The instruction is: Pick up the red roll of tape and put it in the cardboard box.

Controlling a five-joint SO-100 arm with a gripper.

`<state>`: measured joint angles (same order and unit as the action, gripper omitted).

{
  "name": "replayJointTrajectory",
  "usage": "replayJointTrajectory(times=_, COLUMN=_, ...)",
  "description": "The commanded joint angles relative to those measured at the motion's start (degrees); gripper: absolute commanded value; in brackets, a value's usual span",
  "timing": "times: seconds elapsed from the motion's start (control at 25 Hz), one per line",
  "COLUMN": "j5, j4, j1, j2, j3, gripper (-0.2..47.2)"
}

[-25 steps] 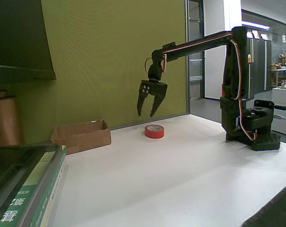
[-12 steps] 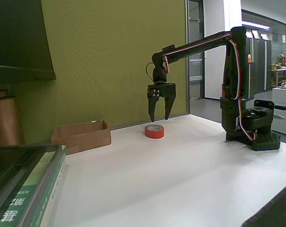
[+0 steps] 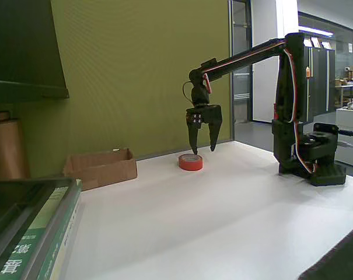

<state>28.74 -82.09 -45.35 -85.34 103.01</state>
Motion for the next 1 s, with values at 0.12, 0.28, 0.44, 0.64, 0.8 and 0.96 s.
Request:
replayJointTrajectory(times=0.12, j5=0.26, j4=0.35, j1=0.09, j2=0.62, j3=-0.09, gripper=23.6)
replayJointTrajectory(times=0.28, j5=0.44, j4=-0.18, j1=0.44, j2=3.25, j3=-2.55, gripper=23.7)
replayJointTrajectory(times=0.44, j5=0.26, j4=-1.14, j1=0.18, j2=7.12, j3=-6.5, gripper=23.8)
replayJointTrajectory(times=0.64, j5=0.44, j4=-1.58, j1=-0.53, j2=10.72, j3=-10.63, gripper=23.6)
replayJointTrajectory(times=0.8, j5=0.88, j4=-2.02, j1=-1.41, j2=12.22, j3=-12.04, gripper=23.4)
replayJointTrajectory(times=0.96, j5=1.23, j4=-3.52, j1=-1.76, j2=13.27, j3=-12.39, gripper=22.9)
